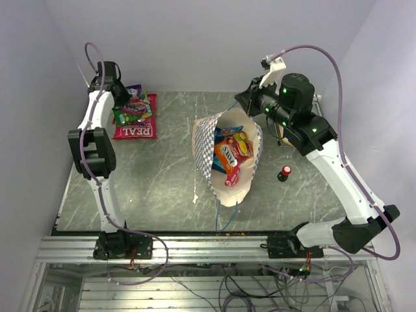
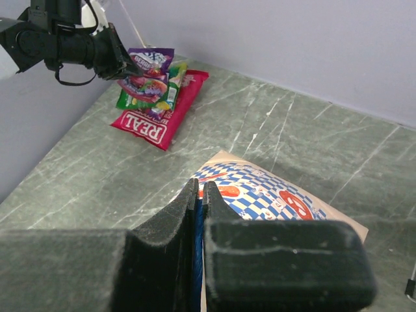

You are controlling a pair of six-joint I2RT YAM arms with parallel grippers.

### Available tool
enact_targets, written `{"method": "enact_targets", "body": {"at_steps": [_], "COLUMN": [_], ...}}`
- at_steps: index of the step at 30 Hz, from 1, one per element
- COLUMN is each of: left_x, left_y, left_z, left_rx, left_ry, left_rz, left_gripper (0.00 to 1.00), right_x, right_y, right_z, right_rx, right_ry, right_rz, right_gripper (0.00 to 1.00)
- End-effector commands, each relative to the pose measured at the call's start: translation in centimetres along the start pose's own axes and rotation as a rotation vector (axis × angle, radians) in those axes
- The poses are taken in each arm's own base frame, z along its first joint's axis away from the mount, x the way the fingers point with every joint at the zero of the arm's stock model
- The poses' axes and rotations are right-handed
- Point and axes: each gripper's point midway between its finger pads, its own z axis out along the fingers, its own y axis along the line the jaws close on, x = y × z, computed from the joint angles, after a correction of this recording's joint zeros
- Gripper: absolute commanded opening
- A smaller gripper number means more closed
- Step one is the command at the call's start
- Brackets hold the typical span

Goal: Take the snacks out of the paper bag
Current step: Place the snack at the center of the board.

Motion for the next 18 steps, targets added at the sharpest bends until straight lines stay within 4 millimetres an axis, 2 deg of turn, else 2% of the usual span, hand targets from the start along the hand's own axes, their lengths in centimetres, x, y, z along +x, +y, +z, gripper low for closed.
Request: {"method": "enact_targets", "body": {"at_steps": [1,4,7,12,15,18], "left_x": [-1.5,1.2,2.9,4.4,4.6,3.0], "left_y": [-1.0,-0.2,1.0,2.5,2.9,2.5], "left_z": [1.5,3.6,4.3,4.2,3.9,2.4], "left_rx": [0.094,0.085,0.044,0.005,-0.008,-0.003], "left_ry": [-0.035,0.047,0.090,0.109,0.127,0.092], "left_rz": [-0.030,-0.041,-0.050,-0.041,-0.027,-0.002], "left_gripper": [0.07,0.07,0.08,0.26,0.38,0.48], "right_x": [-2.1,-1.9,-1.9,-1.6,-1.4,-1.6], "right_y": [-0.8,-0.9,-0.7,-0.4,-0.3,-0.1], "right_z": [-0.7,-0.4,-0.1,0.3,0.4,0.5], "right_rx": [0.046,0.050,0.044,0.027,0.019,0.009], "right_ry": [-0.056,-0.049,-0.043,-0.037,-0.035,-0.038], "right_rz": [-0.019,-0.019,-0.015,0.002,0.010,0.012], "right_gripper": [0.00,0.00,0.00,0.00,0.00,0.00]}}
